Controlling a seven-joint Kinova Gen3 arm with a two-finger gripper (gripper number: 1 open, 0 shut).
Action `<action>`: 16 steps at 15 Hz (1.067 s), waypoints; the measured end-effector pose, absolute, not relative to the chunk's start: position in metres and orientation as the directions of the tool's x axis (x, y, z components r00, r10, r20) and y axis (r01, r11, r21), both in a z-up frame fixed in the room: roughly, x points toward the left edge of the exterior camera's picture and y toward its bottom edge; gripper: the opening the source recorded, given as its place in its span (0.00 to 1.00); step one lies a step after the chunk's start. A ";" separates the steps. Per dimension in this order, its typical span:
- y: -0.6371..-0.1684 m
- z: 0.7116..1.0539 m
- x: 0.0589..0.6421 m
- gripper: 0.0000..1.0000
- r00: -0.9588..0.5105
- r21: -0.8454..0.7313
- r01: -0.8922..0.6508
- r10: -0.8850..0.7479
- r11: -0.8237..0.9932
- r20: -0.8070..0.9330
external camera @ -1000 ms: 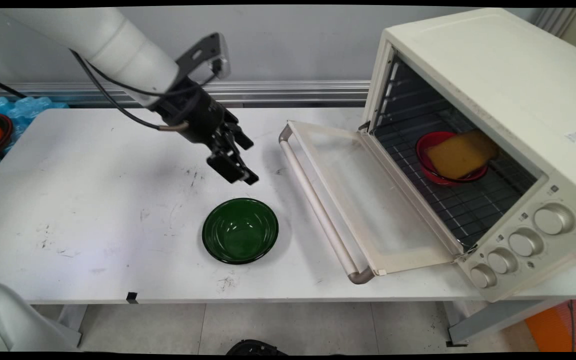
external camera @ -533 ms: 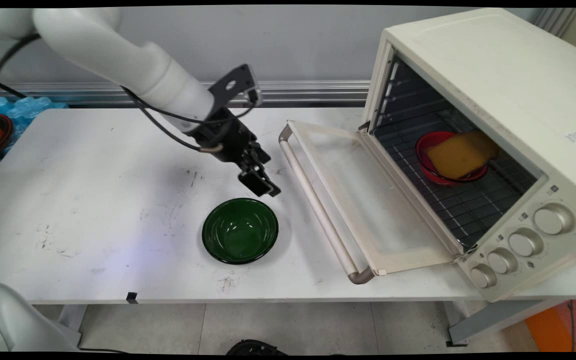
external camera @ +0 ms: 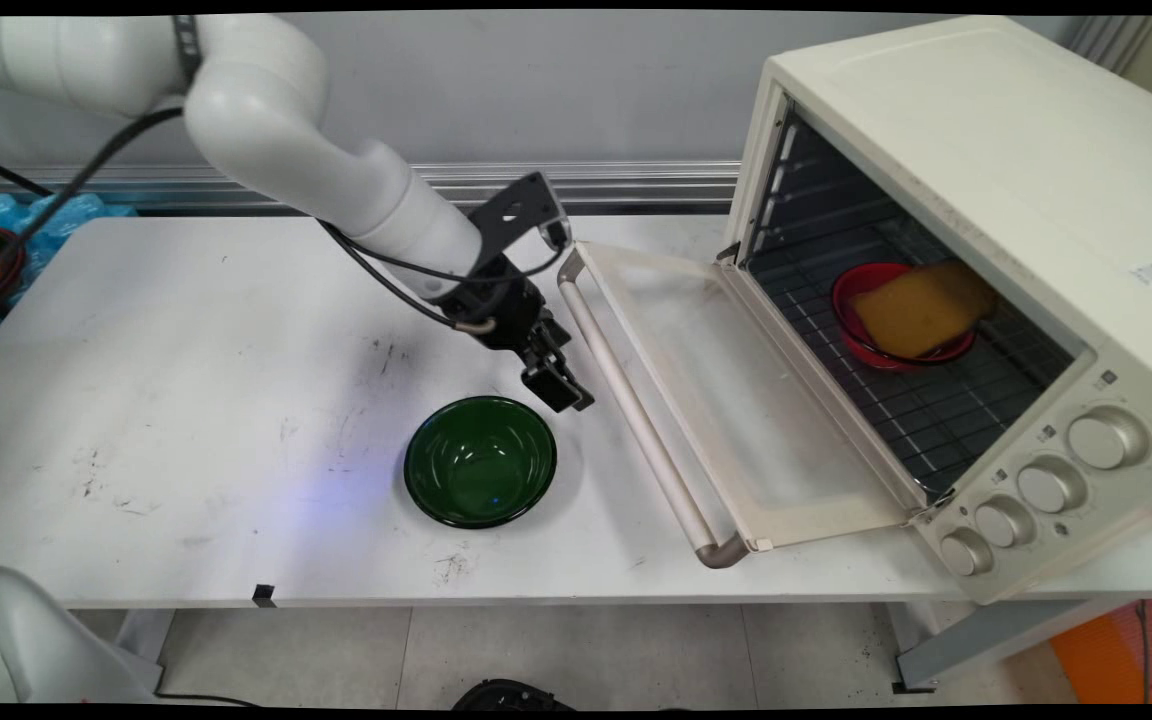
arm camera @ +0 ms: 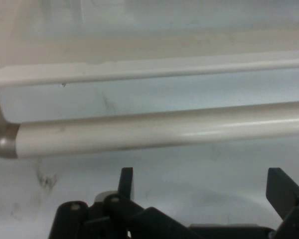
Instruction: Close the oven
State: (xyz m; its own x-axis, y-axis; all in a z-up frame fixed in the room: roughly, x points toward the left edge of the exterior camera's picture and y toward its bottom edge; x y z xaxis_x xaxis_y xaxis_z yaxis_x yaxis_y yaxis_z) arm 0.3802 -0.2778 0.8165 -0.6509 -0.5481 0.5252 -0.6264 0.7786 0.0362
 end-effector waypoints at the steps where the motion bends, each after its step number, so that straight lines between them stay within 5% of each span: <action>1: -0.281 0.811 0.377 1.00 -0.650 0.034 -0.627 -0.547 0.778 0.527; 2: -0.283 0.806 0.374 1.00 -0.650 0.033 -0.627 -0.547 0.778 0.528; 3: -0.285 0.803 0.372 0.00 -0.650 0.032 -0.627 -0.545 0.778 0.530; 16: -0.298 0.774 0.359 0.00 -0.637 0.017 -0.628 -0.526 0.778 0.563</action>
State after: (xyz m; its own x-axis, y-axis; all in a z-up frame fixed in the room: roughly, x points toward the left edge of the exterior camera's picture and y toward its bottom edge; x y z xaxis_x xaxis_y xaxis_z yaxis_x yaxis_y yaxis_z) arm 0.3593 -0.2979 0.7743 -0.6367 -0.5265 0.5634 -0.6282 0.7779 0.0170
